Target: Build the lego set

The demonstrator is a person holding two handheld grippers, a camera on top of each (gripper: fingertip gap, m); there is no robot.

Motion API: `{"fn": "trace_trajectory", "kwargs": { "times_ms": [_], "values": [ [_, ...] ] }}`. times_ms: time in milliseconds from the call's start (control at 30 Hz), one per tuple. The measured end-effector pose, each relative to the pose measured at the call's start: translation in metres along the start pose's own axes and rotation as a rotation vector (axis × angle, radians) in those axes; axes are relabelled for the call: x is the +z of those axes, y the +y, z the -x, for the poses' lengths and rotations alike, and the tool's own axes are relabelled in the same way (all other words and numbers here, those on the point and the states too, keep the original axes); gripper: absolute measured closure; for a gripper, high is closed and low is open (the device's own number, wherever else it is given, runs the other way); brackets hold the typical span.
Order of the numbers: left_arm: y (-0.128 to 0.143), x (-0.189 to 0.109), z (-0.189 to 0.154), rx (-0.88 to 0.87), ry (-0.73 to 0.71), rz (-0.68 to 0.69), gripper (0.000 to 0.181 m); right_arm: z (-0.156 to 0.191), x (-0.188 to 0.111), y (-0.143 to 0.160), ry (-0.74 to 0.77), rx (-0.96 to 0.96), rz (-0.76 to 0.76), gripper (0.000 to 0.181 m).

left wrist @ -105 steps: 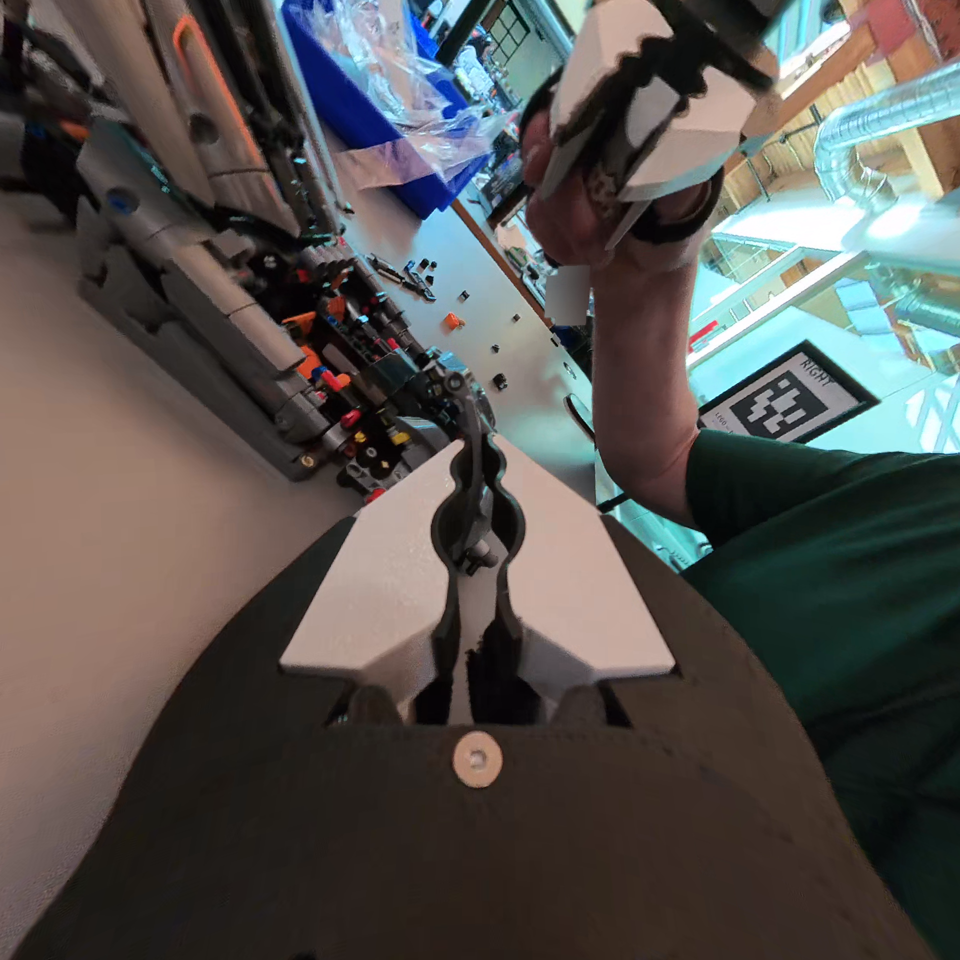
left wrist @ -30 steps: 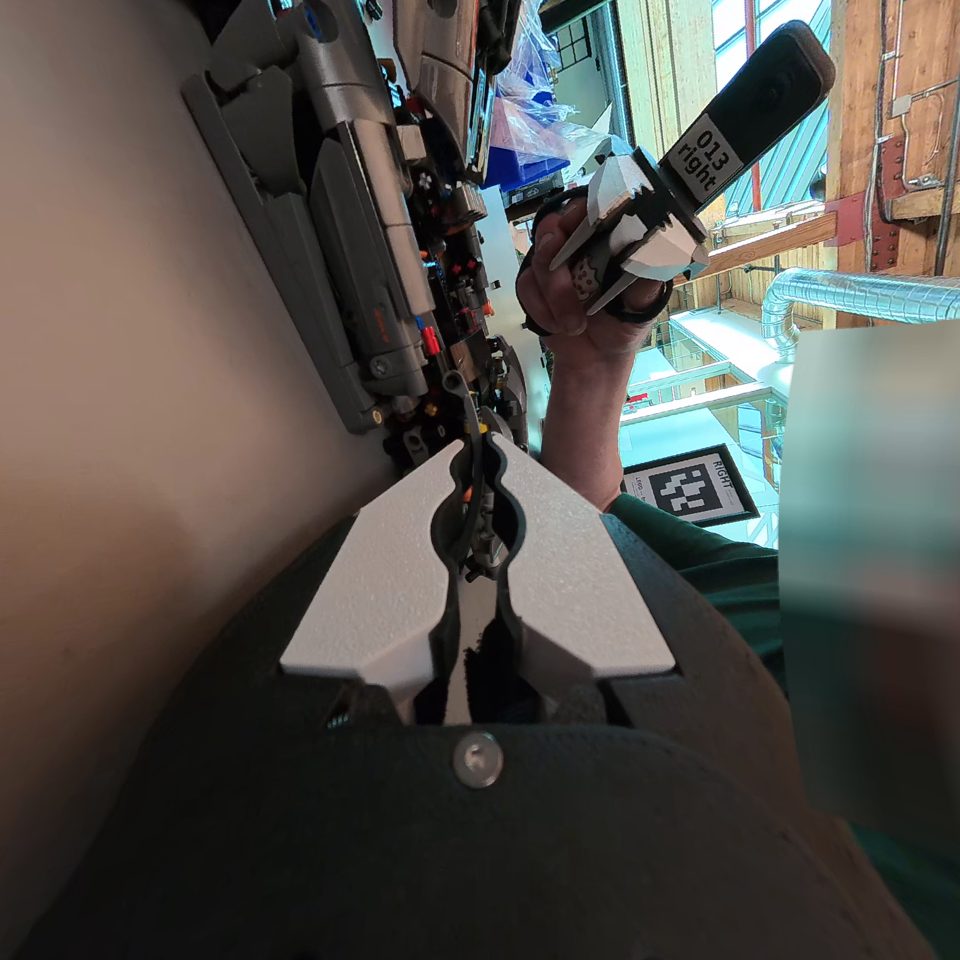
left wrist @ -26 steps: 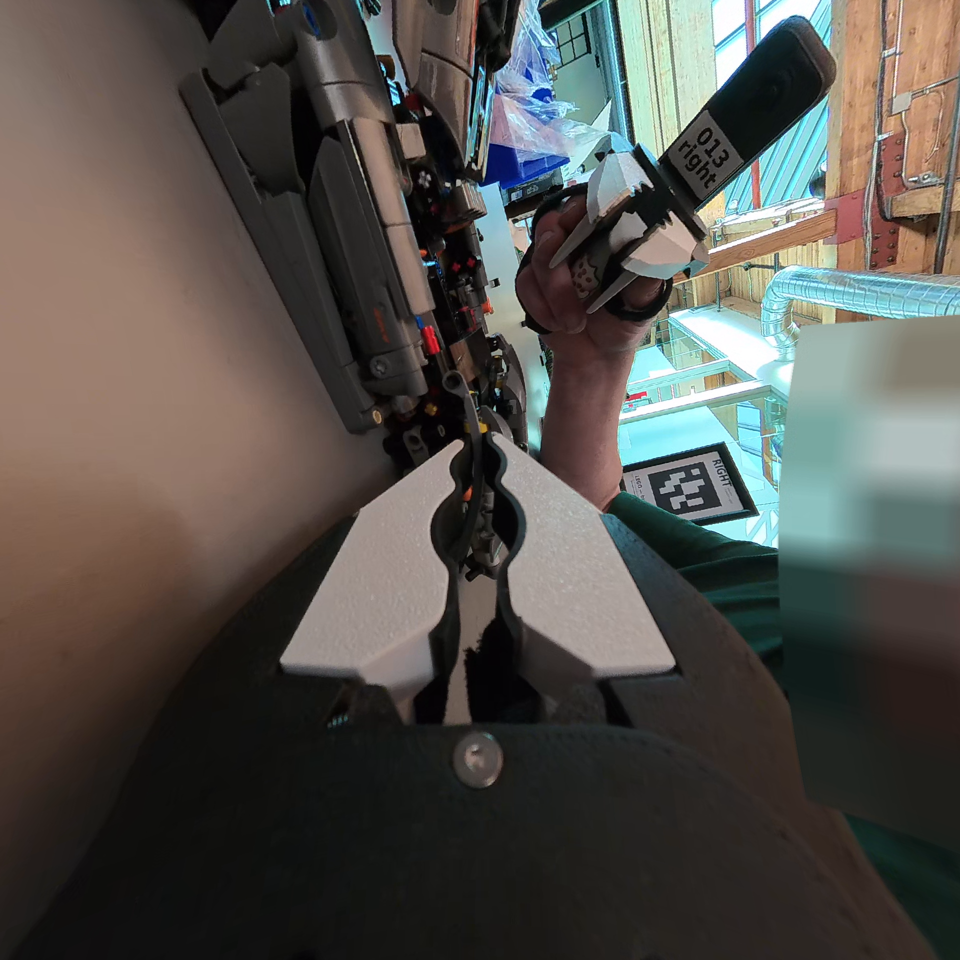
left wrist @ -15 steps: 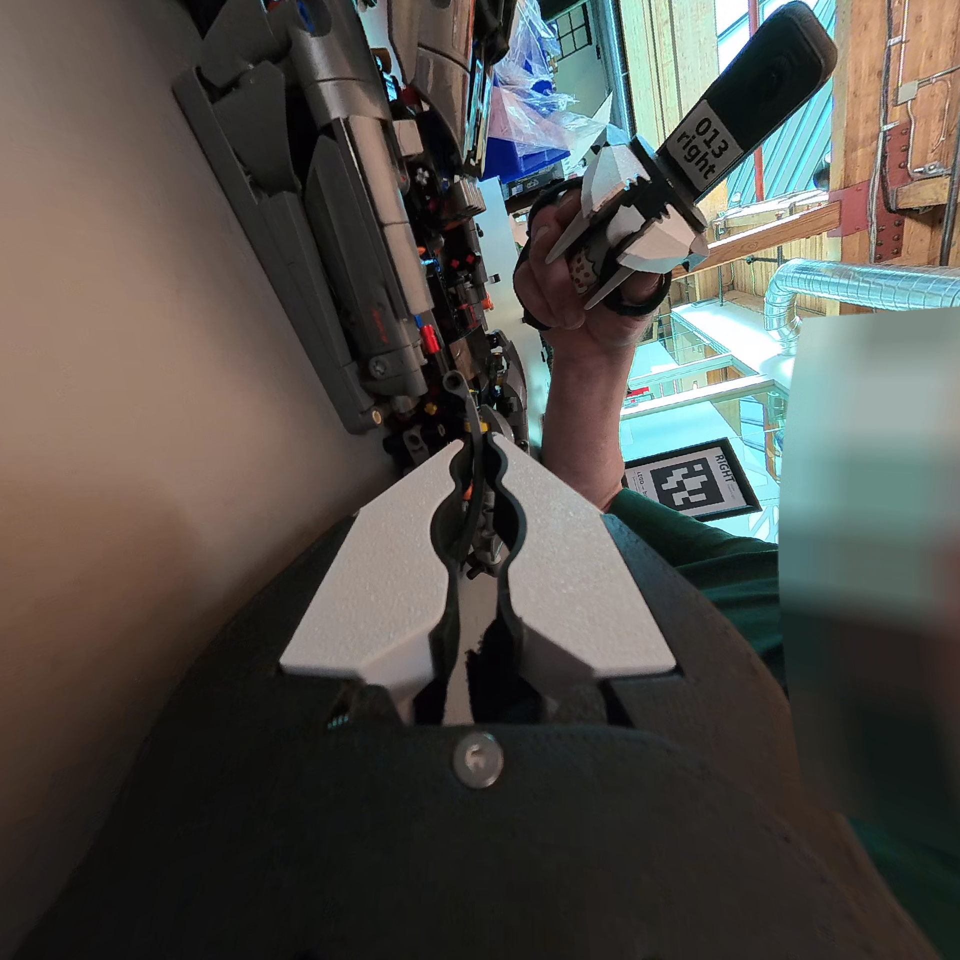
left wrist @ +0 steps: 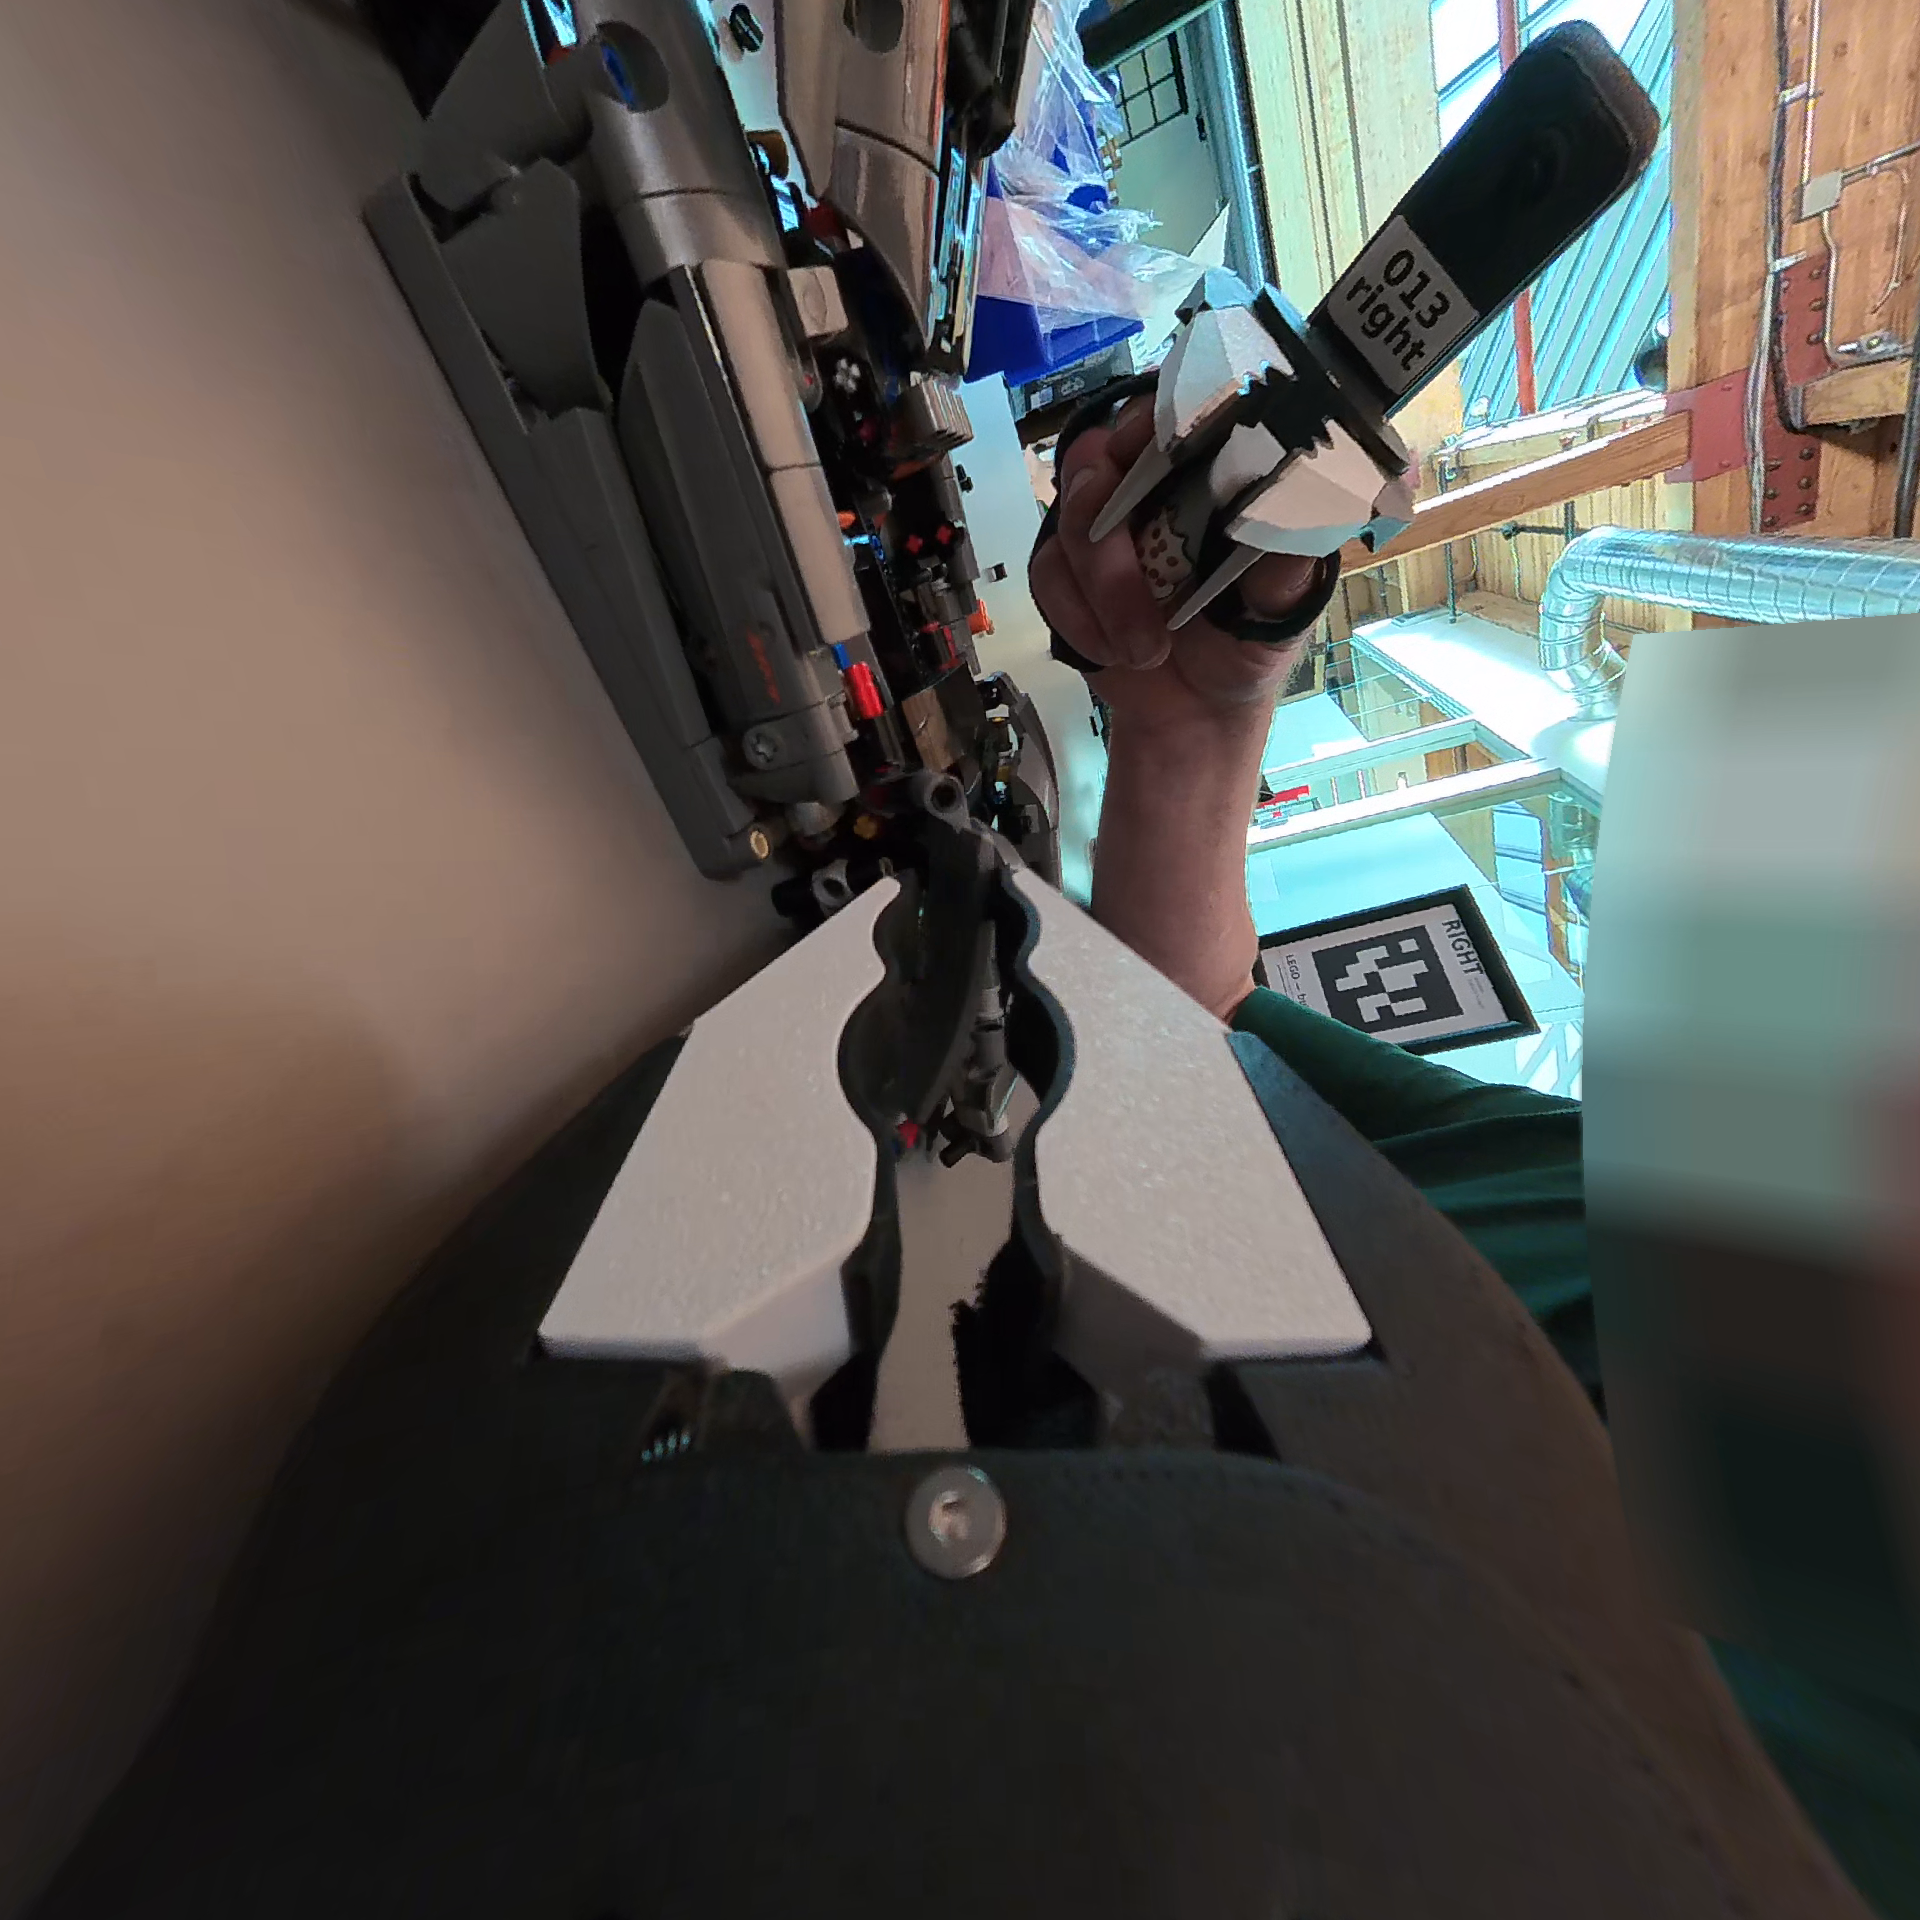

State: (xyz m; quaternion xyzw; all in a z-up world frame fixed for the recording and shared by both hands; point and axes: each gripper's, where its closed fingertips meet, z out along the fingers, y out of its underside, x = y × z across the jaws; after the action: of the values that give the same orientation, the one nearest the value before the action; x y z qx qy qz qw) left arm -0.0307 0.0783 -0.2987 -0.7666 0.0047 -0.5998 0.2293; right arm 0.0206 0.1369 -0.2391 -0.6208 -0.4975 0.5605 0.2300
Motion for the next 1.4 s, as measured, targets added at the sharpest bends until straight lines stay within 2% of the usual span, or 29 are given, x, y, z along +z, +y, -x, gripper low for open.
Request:
{"fn": "trace_trajectory", "kwargs": {
  "times_ms": [333,500,667,800,900,1133,1200,1400],
  "values": [
    [-0.002,-0.003,0.001,0.075,-0.056,-0.022,0.165,-0.003,-0.001,0.002,0.004,0.003,0.005,0.167],
    [0.000,-0.014,0.003,0.230,-0.161,-0.017,0.161,-0.007,-0.001,0.005,0.007,0.016,0.009,0.167],
    [0.004,-0.010,0.001,0.410,-0.302,0.063,0.155,-0.012,0.001,0.010,0.010,0.030,0.023,0.166],
    [0.009,-0.002,0.012,0.454,-0.393,0.149,0.172,-0.016,0.003,0.013,0.015,0.039,0.032,0.167],
    [0.006,-0.001,0.010,0.417,-0.366,0.131,0.181,-0.016,0.002,0.013,0.015,0.039,0.032,0.167],
    [-0.009,-0.006,-0.011,0.157,-0.104,0.027,0.181,-0.014,0.004,0.014,0.002,0.045,0.033,0.166],
    [-0.006,-0.004,0.001,0.105,-0.118,0.033,0.181,-0.015,0.005,0.016,0.001,0.048,0.036,0.166],
    [-0.007,-0.003,0.003,0.024,-0.076,0.021,0.181,-0.016,0.005,0.017,-0.005,0.060,0.037,0.166]
  ]
}}
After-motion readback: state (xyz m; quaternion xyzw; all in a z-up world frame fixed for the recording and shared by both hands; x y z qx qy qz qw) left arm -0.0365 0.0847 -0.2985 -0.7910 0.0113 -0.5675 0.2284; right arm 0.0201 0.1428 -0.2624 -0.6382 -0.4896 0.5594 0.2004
